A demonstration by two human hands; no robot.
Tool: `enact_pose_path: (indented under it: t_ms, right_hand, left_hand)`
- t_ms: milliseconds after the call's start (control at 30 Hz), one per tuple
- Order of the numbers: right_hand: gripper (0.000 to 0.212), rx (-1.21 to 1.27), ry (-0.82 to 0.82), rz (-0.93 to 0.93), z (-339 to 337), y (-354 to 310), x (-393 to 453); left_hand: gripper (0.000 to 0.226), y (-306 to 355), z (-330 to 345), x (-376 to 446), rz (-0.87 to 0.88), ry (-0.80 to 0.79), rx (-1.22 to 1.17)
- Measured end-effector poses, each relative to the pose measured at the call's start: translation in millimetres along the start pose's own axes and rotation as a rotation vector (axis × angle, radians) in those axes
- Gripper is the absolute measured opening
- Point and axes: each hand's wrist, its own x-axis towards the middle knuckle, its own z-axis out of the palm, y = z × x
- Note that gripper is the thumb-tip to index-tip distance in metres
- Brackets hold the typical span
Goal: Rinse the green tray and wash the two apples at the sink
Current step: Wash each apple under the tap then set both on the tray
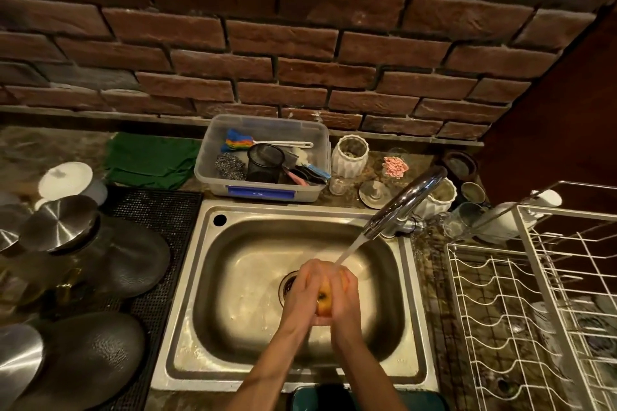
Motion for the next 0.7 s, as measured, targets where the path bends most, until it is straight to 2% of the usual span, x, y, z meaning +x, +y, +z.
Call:
enact_pose_path:
  t_ms: [100, 167, 233, 300, 367, 467, 533, 600, 633, 700]
  right_hand:
    - [0.044, 0.046, -0.011, 0.226, -3, -8, 10]
    - [0.051, 0.054, -0.089, 0.345, -11, -13, 14]
    - [0.052, 0.072, -0.170, 0.375, -20, -12, 16]
    - [0.045, 0.114, -0.201, 0.295, -27, -9, 16]
    - [0.044, 0.230, -0.165, 0.193, -28, -3, 13]
    - [0.048, 0.307, -0.055, 0.154, -22, -1, 8]
    - [0.041, 0.238, -0.021, 0.106, -21, 0, 9]
    - [0.038, 0.197, -0.071, 0.045, -26, -1, 9]
    - [0.044, 0.179, -0.108, 0.014, -30, -3, 8]
    - [0.072, 0.138, -0.204, -0.037, -37, 0, 8]
  left_hand:
    - [0.034, -8, -5, -1, 0.024, -0.053, 0.081]
    - [0.029, -7, -9, -5, 0.025, -0.115, 0.139]
    - [0.026, -5, -15, -3, -0.017, -0.170, 0.133]
    - [0.030, -5, -19, 4, -0.020, -0.230, 0.123]
    - [0.042, -5, -18, 8, 0.043, -0.238, 0.140]
    - [0.049, -1, -9, 9, 0.097, -0.113, 0.133]
    - [0.042, 5, -5, 9, 0.045, -0.067, 0.032]
    - [0.032, 9, -8, 10, -0.048, -0.082, -0.087]
    - [0.032, 10, -11, 10, -0.100, -0.114, -0.144]
    - [0.040, 14, -17, 10, -0.223, -0.152, -0.220]
